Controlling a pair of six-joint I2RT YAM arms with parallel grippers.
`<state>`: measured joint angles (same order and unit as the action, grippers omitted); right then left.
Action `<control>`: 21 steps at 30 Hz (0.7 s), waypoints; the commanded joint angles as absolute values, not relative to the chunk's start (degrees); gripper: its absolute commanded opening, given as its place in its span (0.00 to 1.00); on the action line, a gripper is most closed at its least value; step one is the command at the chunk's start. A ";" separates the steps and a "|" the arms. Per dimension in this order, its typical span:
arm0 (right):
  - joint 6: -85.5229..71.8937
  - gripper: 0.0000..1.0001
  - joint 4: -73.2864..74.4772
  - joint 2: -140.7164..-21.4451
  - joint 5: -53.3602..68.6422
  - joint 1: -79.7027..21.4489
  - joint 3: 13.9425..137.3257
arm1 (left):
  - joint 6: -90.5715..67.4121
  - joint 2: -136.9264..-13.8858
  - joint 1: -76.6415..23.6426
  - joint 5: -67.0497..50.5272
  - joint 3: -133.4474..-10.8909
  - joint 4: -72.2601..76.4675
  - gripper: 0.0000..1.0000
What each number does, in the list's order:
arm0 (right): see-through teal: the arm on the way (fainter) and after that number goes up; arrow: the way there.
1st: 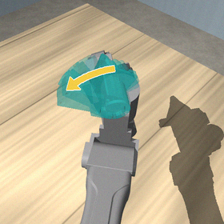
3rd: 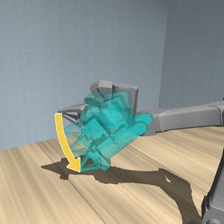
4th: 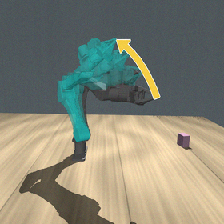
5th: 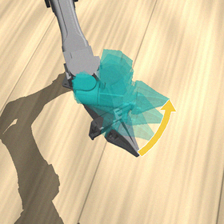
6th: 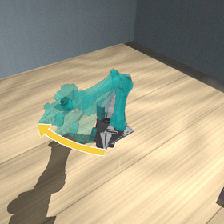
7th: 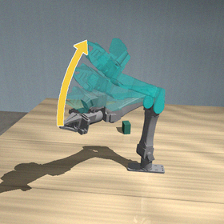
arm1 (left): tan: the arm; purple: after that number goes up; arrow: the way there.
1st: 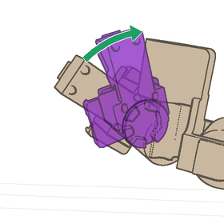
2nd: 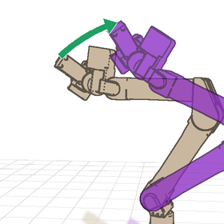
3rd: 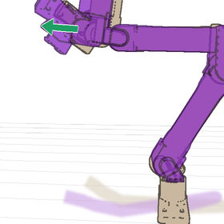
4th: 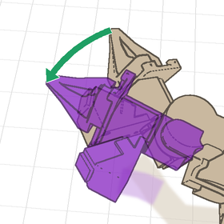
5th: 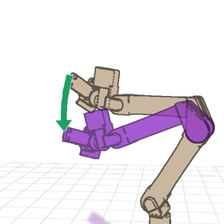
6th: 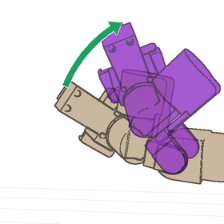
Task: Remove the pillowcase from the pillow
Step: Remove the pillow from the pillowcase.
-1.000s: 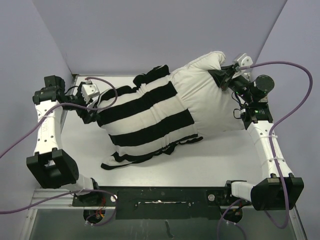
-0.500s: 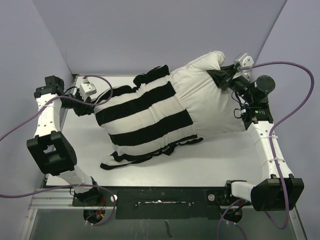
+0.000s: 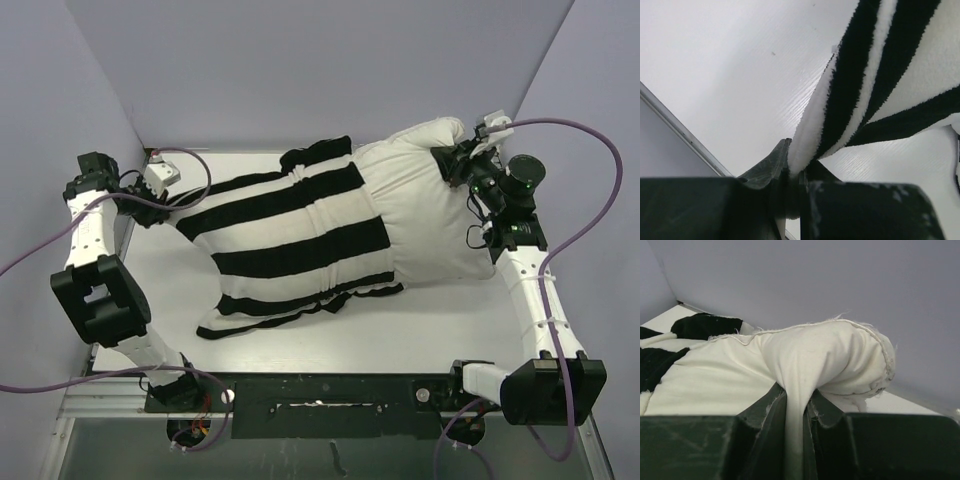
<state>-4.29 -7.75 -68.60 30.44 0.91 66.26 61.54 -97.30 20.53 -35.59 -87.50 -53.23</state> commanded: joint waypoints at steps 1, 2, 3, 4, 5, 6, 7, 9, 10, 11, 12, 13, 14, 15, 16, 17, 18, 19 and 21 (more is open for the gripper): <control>-5.85 0.00 -16.83 -61.41 12.75 6.68 65.12 | 59.60 -100.34 28.21 -25.73 -89.89 -44.50 0.00; -6.85 0.00 -16.87 -60.95 11.16 8.02 64.45 | 59.58 -100.37 29.19 -25.19 -89.65 -43.80 0.00; -7.93 0.00 -16.87 -60.45 9.96 9.51 63.90 | 59.78 -100.29 30.25 -25.06 -89.42 -43.43 0.00; -9.19 0.00 -16.78 -59.98 8.96 11.09 63.44 | 59.96 -100.14 31.32 -25.12 -89.19 -43.09 0.00; -9.85 0.00 -16.51 -59.57 7.47 12.20 63.04 | 60.10 -99.91 32.41 -25.03 -88.73 -42.50 0.00; -9.92 0.00 -15.95 -59.25 5.77 12.90 62.87 | 60.16 -99.73 33.53 -24.78 -88.38 -41.72 0.00; -10.04 0.00 -15.43 -59.05 4.42 13.74 62.77 | 60.36 -99.60 34.72 -24.49 -87.96 -40.77 0.00; -11.23 0.00 -15.32 -58.81 3.42 15.33 62.67 | 61.35 -99.62 37.69 -24.56 -87.65 -39.11 0.00; -11.24 0.00 -15.15 -58.91 3.43 15.70 62.90 | 61.83 -99.85 39.25 -24.75 -87.72 -38.55 0.00; -11.06 0.00 -14.48 -59.18 3.34 15.76 63.51 | 62.22 -100.22 40.73 -24.92 -88.10 -38.28 0.00; -10.95 0.00 -13.70 -59.42 2.97 15.76 64.09 | 62.43 -100.82 42.27 -25.21 -88.74 -38.28 0.00; -10.95 0.00 -12.45 -59.76 2.00 15.88 64.81 | 62.56 -101.46 43.64 -25.49 -89.52 -38.38 0.00; -11.13 0.00 -11.05 -60.10 1.04 16.27 65.77 | 62.49 -102.02 45.11 -25.87 -90.18 -38.43 0.00; -11.25 0.00 -10.02 -60.46 0.58 16.58 66.35 | 62.35 -102.51 45.80 -26.14 -90.79 -38.52 0.00; -11.41 0.00 -9.01 -60.75 0.27 16.66 66.96 | 62.24 -102.86 46.17 -26.26 -91.13 -38.73 0.00; -11.72 0.00 -7.86 -61.12 0.09 16.66 67.42 | 62.35 -102.95 46.21 -26.42 -91.10 -38.83 0.00; -11.87 0.00 -6.73 -61.49 0.09 16.68 67.75 | 62.42 -102.62 46.12 -26.65 -90.70 -38.77 0.00; -11.87 0.00 -5.22 -61.85 0.00 16.63 67.98 | 62.25 -102.08 45.72 -27.13 -90.01 -38.49 0.00; -11.45 0.00 -2.43 -62.36 -0.85 16.58 67.73 | 61.51 -100.70 44.00 -27.42 -88.26 -37.06 0.00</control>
<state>-15.88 5.34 -63.48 24.18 8.58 61.01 59.02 -100.75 38.33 -43.29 -87.20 -53.52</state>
